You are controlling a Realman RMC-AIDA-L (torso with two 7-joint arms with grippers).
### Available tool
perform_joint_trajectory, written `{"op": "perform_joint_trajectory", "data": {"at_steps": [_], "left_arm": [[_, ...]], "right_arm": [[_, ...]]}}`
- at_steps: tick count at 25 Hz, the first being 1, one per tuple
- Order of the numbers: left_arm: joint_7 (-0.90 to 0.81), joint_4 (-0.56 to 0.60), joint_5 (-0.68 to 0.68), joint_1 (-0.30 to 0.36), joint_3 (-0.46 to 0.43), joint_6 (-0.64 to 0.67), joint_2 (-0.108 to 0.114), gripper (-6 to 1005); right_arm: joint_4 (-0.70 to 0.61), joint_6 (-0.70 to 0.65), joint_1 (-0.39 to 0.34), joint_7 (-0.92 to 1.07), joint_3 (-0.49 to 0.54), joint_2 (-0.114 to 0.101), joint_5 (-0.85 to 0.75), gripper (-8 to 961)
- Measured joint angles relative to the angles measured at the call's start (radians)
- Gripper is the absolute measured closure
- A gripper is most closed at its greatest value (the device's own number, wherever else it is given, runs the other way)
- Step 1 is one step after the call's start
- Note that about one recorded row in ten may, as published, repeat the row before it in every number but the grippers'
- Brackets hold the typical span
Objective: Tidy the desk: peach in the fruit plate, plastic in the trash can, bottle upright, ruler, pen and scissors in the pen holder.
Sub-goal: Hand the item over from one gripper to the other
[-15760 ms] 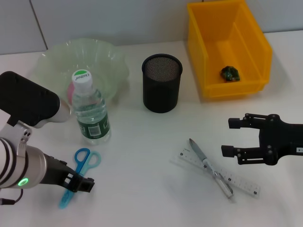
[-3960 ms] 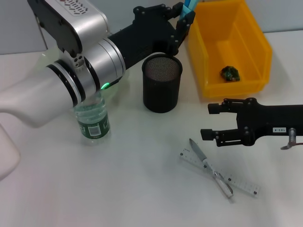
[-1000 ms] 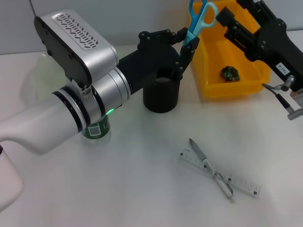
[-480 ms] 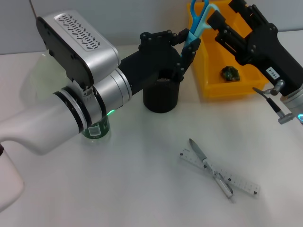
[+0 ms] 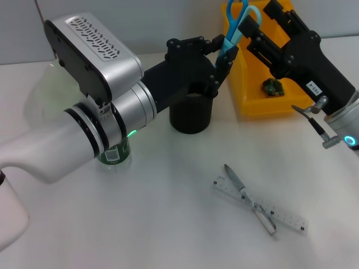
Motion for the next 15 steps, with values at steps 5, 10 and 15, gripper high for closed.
{"op": "perform_joint_trajectory", "data": {"at_steps": [5,10,15], "left_arm": [[0.0,0.0,0.0,0.0,0.004,-0.001,0.0,766],[0.0,0.0,0.0,0.0,0.005,-0.001,0.0,766],[0.0,0.0,0.0,0.0,0.008,-0.001,0.0,766]], "right_arm": [[0.012,0.017,0.01,0.001,-0.005,0.0,-0.001,201],[0.023,0.027,0.017,0.0,-0.013,0.0,-0.006,372],[0.032,0.032,0.018,-0.001,-0.015,0.0,-0.005,438]]}}
